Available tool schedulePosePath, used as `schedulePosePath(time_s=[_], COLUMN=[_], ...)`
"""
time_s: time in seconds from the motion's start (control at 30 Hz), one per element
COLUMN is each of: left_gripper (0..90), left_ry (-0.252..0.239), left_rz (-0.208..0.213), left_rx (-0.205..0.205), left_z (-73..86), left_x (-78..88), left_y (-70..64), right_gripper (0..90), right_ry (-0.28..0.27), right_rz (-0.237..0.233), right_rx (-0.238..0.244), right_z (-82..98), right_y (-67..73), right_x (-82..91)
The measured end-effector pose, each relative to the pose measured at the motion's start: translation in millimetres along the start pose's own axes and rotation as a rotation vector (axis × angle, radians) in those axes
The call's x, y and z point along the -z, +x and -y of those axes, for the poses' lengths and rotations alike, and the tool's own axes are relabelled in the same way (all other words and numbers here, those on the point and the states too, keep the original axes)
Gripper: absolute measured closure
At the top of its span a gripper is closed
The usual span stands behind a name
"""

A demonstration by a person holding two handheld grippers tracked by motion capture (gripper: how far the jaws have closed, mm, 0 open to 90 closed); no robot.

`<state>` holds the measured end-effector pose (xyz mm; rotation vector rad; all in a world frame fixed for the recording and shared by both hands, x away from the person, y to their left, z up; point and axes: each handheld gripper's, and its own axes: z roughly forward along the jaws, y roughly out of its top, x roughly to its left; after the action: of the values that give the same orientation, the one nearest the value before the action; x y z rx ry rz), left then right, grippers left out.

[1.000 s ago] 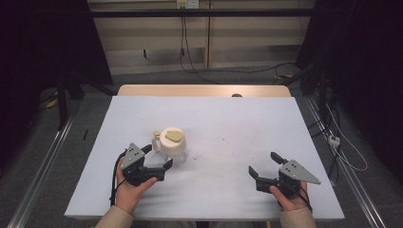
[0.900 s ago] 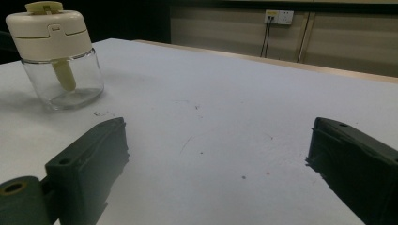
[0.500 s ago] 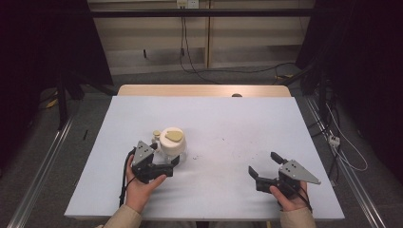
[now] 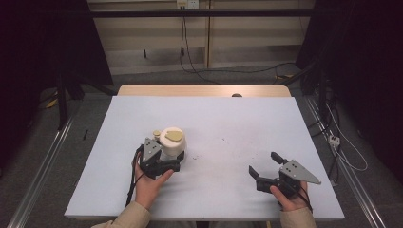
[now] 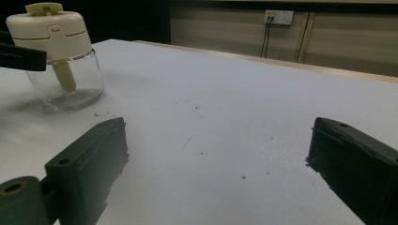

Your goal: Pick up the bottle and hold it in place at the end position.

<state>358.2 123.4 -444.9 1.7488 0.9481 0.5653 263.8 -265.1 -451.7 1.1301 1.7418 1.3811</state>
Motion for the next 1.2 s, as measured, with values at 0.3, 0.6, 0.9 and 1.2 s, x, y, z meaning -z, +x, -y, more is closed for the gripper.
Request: schedulePosePath(time_s=[0.3, 0.6, 0.9, 1.2], left_gripper=[3.3, 3.4, 4.5, 5.2], left_ry=[-0.015, -0.026, -0.043, -0.056], left_rz=[-0.047, -0.075, -0.077, -0.068], left_rx=[-0.007, -0.001, 0.011, 0.005], left_z=[-0.6, 0.1, 0.5, 0.3], left_x=[-10.3, -17.9, -22.2, -22.3], left_y=[-4.4, -7.3, -6.2, -5.5], right_gripper=[4.8, 5.0, 5.0, 5.2], right_ry=[-0.003, -0.004, -0.008, -0.016], right_rz=[0.002, -0.002, -0.005, -0.005], right_rx=[-0.002, -0.004, -0.008, -0.007], right_z=[-0.1, 0.3, 0.1, -0.6], right_y=[-0.2, -0.9, -1.5, -2.0], right_x=[0.2, 0.0, 0.0, 0.9])
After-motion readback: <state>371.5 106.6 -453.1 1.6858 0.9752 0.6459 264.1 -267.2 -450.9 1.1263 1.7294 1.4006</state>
